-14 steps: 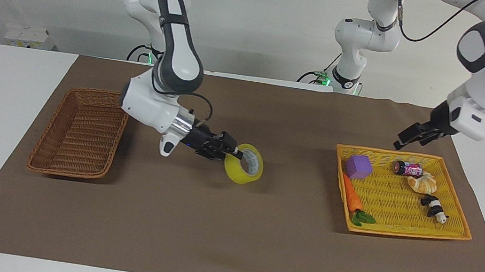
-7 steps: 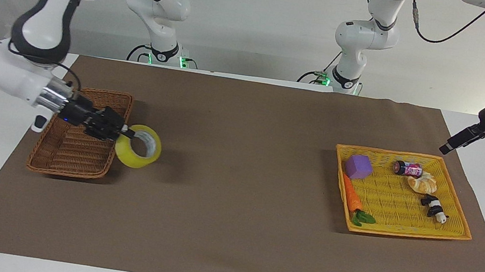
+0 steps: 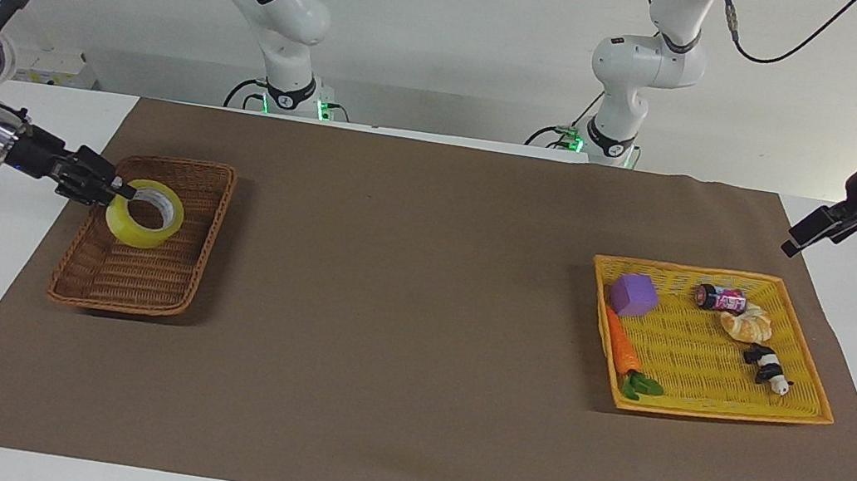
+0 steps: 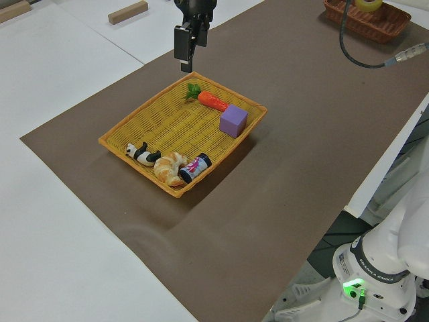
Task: Move tape to another basket
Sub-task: 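Carry the tape with the right gripper and lower it into the wicker basket, then open the right gripper to release the tape and lift away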
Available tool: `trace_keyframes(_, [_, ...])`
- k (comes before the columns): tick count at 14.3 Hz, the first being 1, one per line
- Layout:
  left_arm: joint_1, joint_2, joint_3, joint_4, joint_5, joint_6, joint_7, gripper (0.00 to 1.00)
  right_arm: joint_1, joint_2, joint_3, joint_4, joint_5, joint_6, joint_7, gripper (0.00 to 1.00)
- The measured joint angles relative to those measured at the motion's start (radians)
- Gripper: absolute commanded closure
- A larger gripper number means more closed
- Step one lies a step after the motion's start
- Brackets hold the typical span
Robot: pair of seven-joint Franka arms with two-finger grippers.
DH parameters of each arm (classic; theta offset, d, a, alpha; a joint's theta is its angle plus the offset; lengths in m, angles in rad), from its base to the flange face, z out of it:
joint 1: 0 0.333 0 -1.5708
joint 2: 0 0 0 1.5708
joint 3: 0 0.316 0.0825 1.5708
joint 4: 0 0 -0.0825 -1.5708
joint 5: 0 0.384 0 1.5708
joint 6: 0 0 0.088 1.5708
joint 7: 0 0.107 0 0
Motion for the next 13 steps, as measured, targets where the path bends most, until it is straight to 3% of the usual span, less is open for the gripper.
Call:
trace_keyframes(8, [-0.038,-0.024,-0.004,0.013,0.038,-0.075,0.006,0.0,0.017,0.009,0.007,-0.051,-0.048,0.017,-0.088,1.0])
trace_keyframes(9, [-0.038,-0.024,-0.004,0.013,0.038,-0.074,0.019,0.0,0.016,0.012,0.007,-0.052,-0.061,0.024,-0.094,0.95])
trace_keyframes(10, [-0.038,-0.024,-0.004,0.012,0.038,-0.073,0.032,0.0,0.016,0.013,0.007,-0.052,-0.07,0.028,-0.096,0.78])
trace_keyframes(11, [-0.038,-0.024,-0.003,0.009,0.038,-0.073,0.038,0.0,0.017,0.014,0.007,-0.052,-0.078,0.034,-0.097,0.24])
trace_keyframes(12, [-0.037,-0.024,-0.001,0.005,0.038,-0.073,0.039,0.0,0.019,0.014,0.007,-0.052,-0.09,0.051,-0.098,0.0])
trace_keyframes(13, [-0.037,-0.024,0.001,0.002,0.038,-0.074,0.041,0.0,0.023,0.014,0.008,-0.052,-0.108,0.069,-0.098,0.0])
